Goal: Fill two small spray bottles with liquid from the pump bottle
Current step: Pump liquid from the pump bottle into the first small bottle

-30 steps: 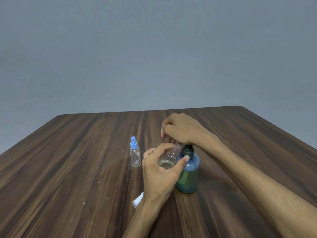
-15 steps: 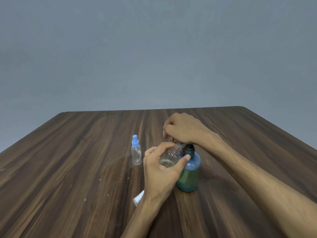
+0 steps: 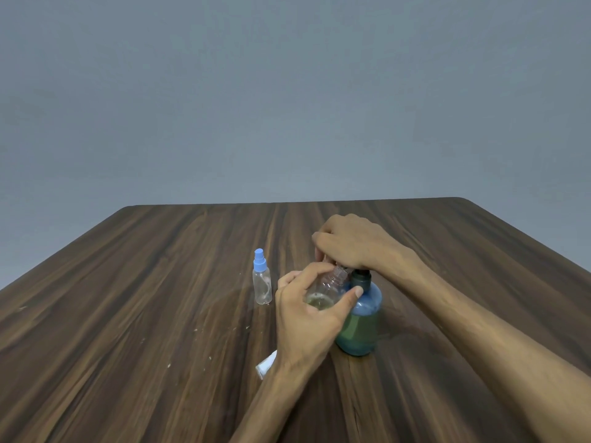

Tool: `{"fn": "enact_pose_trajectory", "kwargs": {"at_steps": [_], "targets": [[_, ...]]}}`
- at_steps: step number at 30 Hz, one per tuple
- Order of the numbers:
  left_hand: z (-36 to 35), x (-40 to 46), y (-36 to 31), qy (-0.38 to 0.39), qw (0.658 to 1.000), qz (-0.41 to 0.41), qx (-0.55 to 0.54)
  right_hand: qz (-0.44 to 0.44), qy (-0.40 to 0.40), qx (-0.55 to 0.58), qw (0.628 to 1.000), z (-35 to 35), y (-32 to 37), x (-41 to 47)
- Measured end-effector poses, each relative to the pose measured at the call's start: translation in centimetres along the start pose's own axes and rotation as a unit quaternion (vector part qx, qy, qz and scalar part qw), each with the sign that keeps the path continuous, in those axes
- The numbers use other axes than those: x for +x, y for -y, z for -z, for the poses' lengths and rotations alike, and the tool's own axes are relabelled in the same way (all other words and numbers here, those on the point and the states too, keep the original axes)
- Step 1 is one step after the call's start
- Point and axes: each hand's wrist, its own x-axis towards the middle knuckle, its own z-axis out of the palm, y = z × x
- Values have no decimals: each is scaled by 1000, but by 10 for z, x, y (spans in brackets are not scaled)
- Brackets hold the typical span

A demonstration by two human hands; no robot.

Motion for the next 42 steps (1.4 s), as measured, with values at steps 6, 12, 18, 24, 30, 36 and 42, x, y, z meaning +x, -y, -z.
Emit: {"fn": "enact_pose_trajectory", "kwargs": {"at_steps": [6,12,18,24,30,36,42], "targets": [[-1,1,1,-2,1000,7,-3,-7,22,1,1000,-3,-1,1],[-1,2,-1,0,1000,-7,-1,5,-13,31,999,3,-1,-2],[-1,0,-1,4,1000,-4,-4,8,-18,40,999,3,-1,-4],[0,2,0,2,1000,2,-10,-1,0,8,1000,-1,0,-3],[-1,1,-1,2,1000,5,-10,2,-3,17,1000,0,-1,-2],[0,0,-2,3,1000,1,-7,3,-23,57,998,4,-1,-5],[-1,0,1,-1,1000,11,-10,5,-17,20,1000,1,0,-4]]}}
